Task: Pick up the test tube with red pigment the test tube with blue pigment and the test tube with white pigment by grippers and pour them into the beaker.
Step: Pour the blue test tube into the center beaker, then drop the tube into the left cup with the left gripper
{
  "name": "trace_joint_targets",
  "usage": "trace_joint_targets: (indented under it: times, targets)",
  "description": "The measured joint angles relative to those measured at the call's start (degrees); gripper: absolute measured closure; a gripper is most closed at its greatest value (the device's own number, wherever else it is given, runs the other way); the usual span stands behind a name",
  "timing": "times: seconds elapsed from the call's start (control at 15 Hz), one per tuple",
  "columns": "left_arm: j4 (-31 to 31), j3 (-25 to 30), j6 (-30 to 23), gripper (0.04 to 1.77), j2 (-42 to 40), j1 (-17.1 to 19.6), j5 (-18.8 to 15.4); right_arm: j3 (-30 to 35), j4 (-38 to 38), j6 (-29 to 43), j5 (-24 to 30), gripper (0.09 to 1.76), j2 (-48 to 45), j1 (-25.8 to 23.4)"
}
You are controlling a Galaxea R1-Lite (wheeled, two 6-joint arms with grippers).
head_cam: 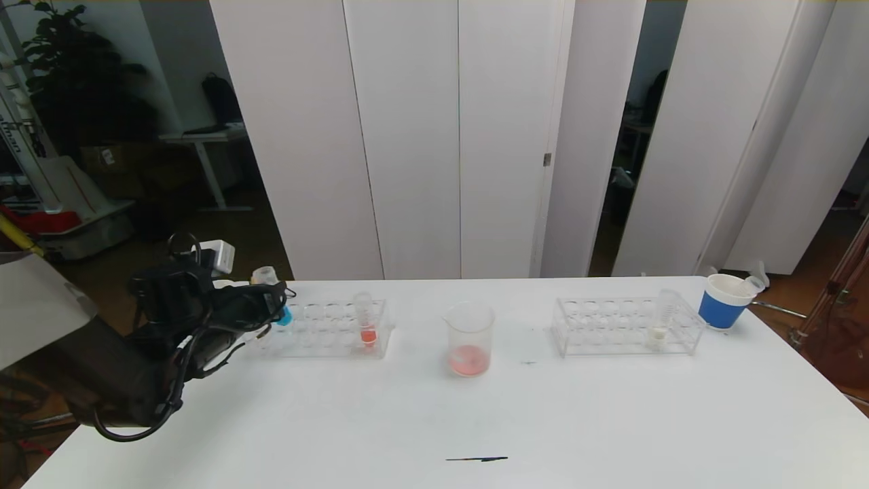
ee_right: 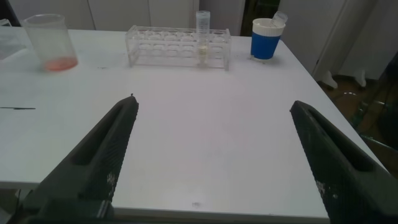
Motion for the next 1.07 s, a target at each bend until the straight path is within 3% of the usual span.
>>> trace_joint_targets:
  times: [0.4,0.87,1.07]
  targets:
    - [2.4,-0.4,1.2,1.24,-6.4,0.1,-2.1,0.0,0.0,0.0,0.0,0.10,0.0,0.0]
    - [15.2,-3.6,1.2,1.24,-16.2,0.2,-8.1,0.0,0.0,0.0,0.0,0.10,0.0,0.0]
    - [19.7,-5.7,1.3,1.24,-19.1,-0.7,-12.3,0.0,0.0,0.0,0.0,0.10,0.0,0.0]
